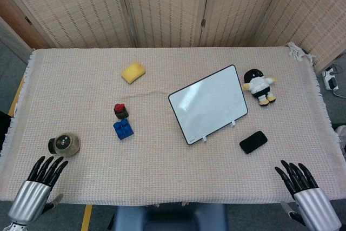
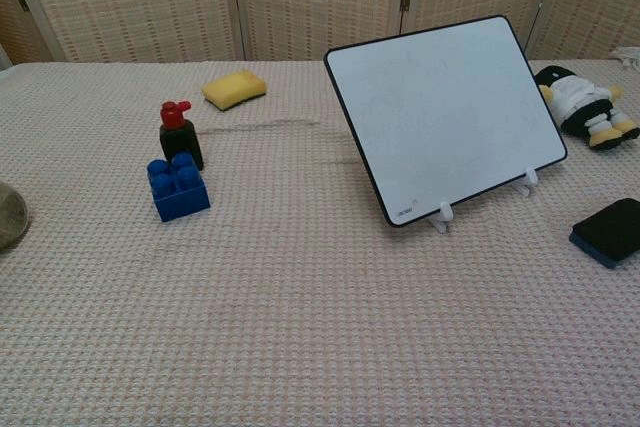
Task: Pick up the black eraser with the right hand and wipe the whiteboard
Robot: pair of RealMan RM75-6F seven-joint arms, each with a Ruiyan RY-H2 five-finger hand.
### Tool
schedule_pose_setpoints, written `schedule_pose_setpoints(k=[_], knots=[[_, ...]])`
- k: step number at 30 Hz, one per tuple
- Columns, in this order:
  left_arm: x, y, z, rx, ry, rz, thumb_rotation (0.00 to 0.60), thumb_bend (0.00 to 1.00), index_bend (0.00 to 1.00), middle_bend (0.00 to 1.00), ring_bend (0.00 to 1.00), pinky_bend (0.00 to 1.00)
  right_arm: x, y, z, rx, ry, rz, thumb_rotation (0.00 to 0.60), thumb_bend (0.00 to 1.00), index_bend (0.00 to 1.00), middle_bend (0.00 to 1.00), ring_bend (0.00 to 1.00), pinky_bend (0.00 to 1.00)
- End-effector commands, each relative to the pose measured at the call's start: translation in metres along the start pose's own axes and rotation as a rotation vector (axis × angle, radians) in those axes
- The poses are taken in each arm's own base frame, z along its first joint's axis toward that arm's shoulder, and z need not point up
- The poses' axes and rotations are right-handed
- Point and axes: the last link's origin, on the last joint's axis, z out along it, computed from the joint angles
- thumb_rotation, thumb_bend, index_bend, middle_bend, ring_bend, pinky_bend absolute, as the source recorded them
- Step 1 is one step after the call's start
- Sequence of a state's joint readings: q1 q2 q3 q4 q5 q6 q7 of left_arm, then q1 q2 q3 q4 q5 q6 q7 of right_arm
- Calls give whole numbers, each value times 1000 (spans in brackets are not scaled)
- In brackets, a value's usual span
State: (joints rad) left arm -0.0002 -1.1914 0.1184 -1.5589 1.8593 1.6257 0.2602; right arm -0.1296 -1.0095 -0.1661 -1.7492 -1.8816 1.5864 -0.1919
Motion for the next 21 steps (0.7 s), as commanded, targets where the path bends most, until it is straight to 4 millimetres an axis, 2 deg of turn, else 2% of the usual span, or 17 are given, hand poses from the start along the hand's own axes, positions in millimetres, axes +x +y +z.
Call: schedule_pose_setpoints(k=[1, 6, 10, 15, 21], knots=[[-1, 1, 1, -6, -5, 5, 600, 206, 101, 105, 66, 27, 1, 1, -2, -4, 5, 2, 600, 313, 0, 0, 0, 0], [-2, 0, 11, -24, -5, -25, 600, 205, 69, 105, 49, 0, 4, -1, 2, 15, 8, 6, 600, 313, 0, 0, 0, 0], [-5, -6, 29, -1, -13, -48, 600, 204, 61, 105, 44, 0, 9, 4, 30, 10, -30, -63, 600, 314, 0, 0, 0, 0], [-9, -14, 38, 54, -25, -38, 600, 205, 40, 104, 24, 0, 24, 4, 64, 15, -52, -210, 600, 314, 0, 0, 0, 0], [-15, -18, 51, 75, -60, -41, 600, 205, 38, 87, 12, 0, 30, 11, 108, 30, -152, -189, 600, 312, 69, 0, 0, 0]])
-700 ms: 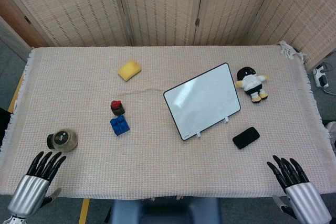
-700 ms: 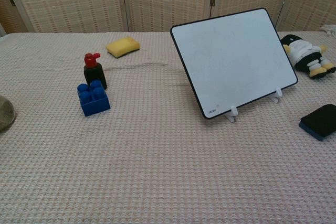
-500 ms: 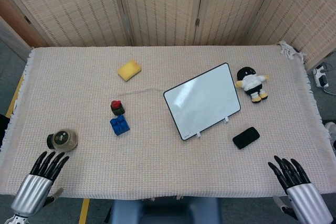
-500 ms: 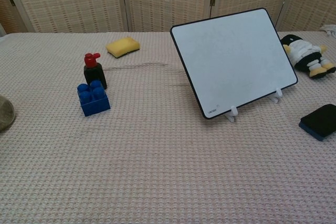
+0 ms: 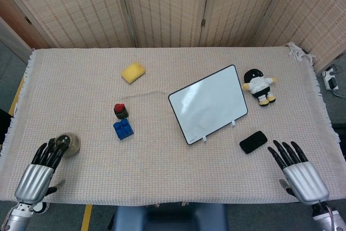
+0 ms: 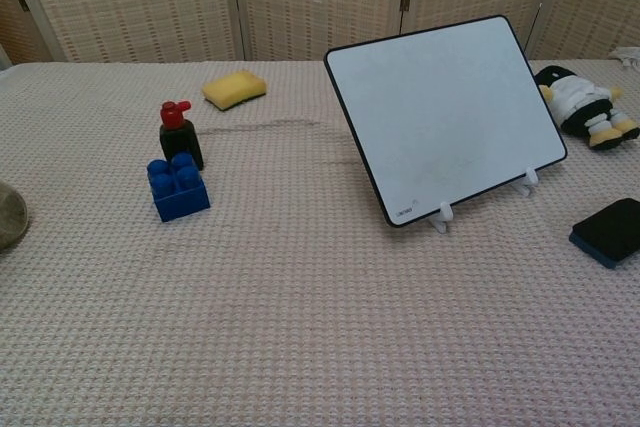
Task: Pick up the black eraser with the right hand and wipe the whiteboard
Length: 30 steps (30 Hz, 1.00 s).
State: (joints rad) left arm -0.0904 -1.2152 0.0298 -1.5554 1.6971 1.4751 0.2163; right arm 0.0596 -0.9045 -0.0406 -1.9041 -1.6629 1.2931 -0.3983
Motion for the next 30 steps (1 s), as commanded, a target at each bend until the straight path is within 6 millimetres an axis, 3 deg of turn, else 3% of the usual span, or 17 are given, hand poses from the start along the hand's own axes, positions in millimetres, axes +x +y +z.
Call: schedule_pose_setpoints(k=[1, 10, 14, 20, 30], knots=[[-3, 0, 7, 9, -21, -12, 600, 205, 38, 84, 9, 0, 13, 8, 39, 27, -59, 15, 600, 313, 76, 0, 0, 0], [-11, -4, 22, 22, -45, -21, 600, 205, 38, 57, 0, 0, 2, 19, 89, 18, -115, -123, 600, 314, 149, 0, 0, 0], [-11, -14, 24, 64, -56, -22, 600, 205, 38, 55, 0, 0, -8, 17, 109, 28, -143, -99, 600, 313, 154, 0, 0, 0], [-9, -26, 23, 121, -59, -34, 600, 205, 39, 54, 0, 0, -31, 17, 132, 54, -194, -99, 600, 313, 157, 0, 0, 0], [-13, -36, 25, 177, -69, -10, 600, 206, 41, 54, 0, 0, -57, 9, 162, 91, -240, -130, 600, 313, 245, 0, 0, 0]])
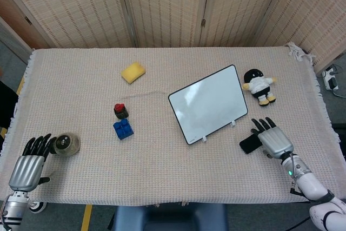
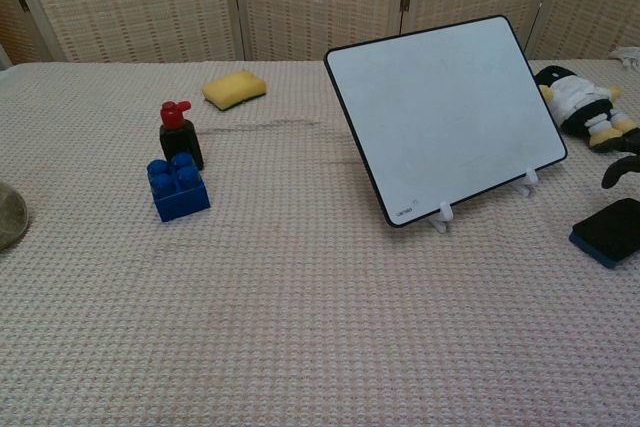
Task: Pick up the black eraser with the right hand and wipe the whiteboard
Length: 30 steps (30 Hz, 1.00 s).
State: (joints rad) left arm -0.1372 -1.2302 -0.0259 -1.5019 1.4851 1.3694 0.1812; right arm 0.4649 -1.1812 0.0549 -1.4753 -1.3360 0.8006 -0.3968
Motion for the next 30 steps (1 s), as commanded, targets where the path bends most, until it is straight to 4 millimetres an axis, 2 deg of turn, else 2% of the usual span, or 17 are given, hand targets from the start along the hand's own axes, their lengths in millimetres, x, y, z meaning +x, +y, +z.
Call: schedule_pose_setpoints(k=[1, 11, 24, 30], knots=[[-2, -2, 2, 19, -4, 11, 600, 206, 41, 54, 0, 0, -7, -8, 12, 21, -27, 16, 600, 313, 253, 0, 0, 0], [-1, -6, 6, 27, -11, -1, 600, 206, 40, 54, 0, 0, -12, -16, 22, 37, -19, 33, 600, 313, 279, 0, 0, 0], [-2, -12, 11, 65, -25, -3, 600, 206, 33, 54, 10, 0, -13, -14, 30, 20, 6, 33, 600, 313, 458, 0, 6, 0], [-4, -12, 12, 67, -30, -2, 600, 206, 33, 54, 10, 0, -7, -11, 26, 20, 57, 56, 600, 314, 564, 2, 41, 0]])
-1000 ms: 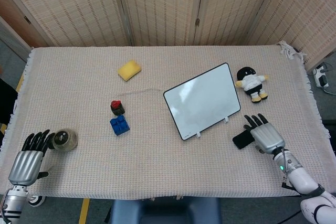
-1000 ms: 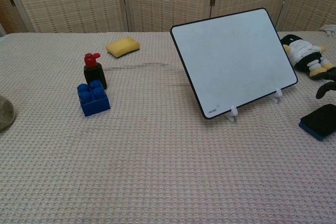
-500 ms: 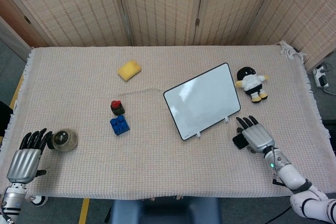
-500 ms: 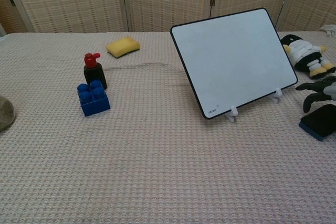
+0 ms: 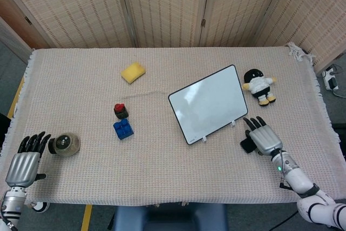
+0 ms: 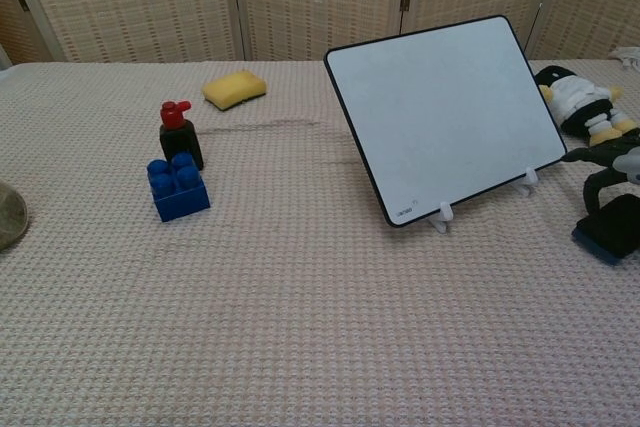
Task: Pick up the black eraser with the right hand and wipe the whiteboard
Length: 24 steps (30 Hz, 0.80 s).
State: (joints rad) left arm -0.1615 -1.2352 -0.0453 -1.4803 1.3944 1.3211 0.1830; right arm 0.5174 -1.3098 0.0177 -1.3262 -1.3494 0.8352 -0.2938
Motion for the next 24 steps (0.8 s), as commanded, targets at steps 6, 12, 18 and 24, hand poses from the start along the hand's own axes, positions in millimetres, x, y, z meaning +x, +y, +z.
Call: schedule_pose_setpoints(k=[6, 12, 18, 24], knots=[[1, -2, -1, 6, 2, -6, 600, 206, 34, 54, 10, 0, 28, 0, -12, 19, 167, 57, 600, 313, 592, 48, 64, 0], [4, -1, 1, 16, 11, -24, 600, 206, 41, 55, 12, 0, 49, -15, 1, 37, 405, 152, 600, 314, 616, 80, 70, 0], [7, -5, -1, 21, -10, -57, 600, 206, 52, 54, 19, 0, 57, -35, 32, 22, 562, 73, 600, 312, 616, 81, 67, 0], [11, -10, -3, 29, -23, -83, 600, 206, 54, 56, 23, 0, 64, -56, 57, 15, 626, 67, 600, 313, 616, 81, 58, 0]])
